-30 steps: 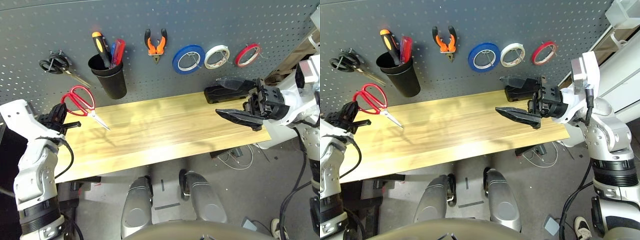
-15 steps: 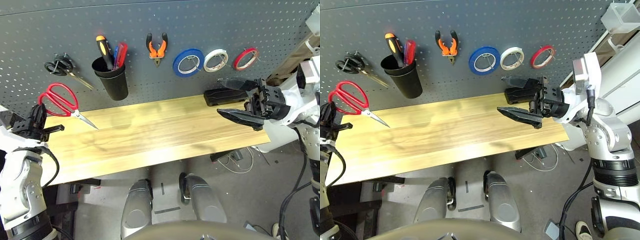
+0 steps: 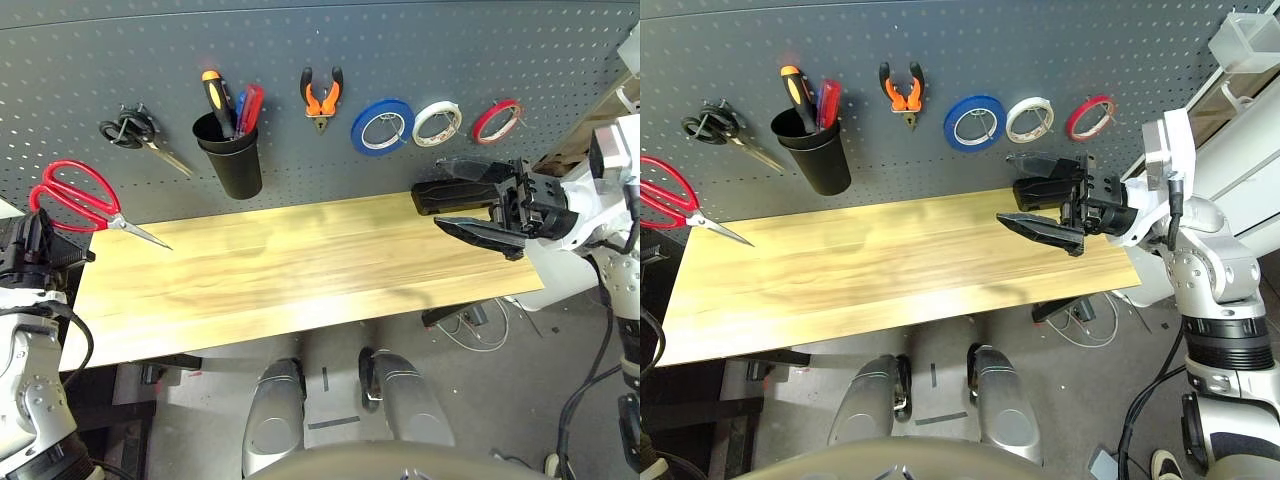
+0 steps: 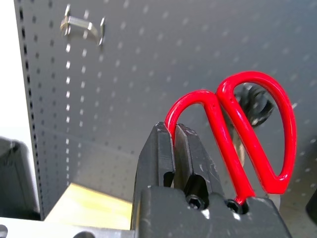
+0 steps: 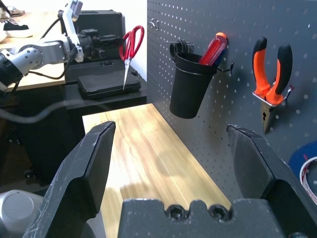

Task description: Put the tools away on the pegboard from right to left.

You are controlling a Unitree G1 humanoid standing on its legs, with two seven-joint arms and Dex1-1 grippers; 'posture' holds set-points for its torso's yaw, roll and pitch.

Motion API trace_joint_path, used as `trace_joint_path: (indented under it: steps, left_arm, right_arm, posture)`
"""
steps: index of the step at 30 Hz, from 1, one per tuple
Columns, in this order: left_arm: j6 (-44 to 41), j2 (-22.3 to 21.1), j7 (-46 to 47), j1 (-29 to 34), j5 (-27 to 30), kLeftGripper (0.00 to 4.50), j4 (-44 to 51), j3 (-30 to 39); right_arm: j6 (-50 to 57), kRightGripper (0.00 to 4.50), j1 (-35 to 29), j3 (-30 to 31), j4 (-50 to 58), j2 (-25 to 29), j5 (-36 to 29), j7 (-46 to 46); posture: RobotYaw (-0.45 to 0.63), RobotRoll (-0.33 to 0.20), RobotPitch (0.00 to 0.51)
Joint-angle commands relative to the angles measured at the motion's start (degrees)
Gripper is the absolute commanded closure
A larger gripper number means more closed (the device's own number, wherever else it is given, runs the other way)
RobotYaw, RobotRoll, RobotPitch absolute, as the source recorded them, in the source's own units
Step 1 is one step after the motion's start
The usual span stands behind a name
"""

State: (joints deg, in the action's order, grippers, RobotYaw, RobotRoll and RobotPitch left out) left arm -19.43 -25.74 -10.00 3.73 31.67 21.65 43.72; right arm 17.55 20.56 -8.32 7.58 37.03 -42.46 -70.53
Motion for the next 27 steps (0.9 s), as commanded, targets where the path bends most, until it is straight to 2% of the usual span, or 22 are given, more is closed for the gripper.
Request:
trace_joint_path:
  steps: [1, 12, 27]
  left_arm:
    - [-0.23, -0.44, -0.64, -0.19, 1.00, 4.49, 2.06, -1.52]
    - [-0.89, -0.44, -1.50, -0.12, 1.09, 4.49, 3.04, -4.07]
    - [4.53, -3.49, -4.76, -9.90, -3.49, 4.49, -12.34, -8.52]
  right_arm:
    - [-0.44, 0.00, 0.60, 0.27, -0.27, -0.35, 0.85, -0.08]
    - [-0.06, 0.00, 1.15, 0.66, -0.36, -0.78, 1.14, -0.03]
    - [0.15, 0.00, -0.56, 0.43, 2.81, -1.98, 0.68, 2.14]
  posture:
    - [0.02, 0.000, 0.107]
    - [0.03, 0.000, 0.113]
    - [-0.02, 0.000, 0.097]
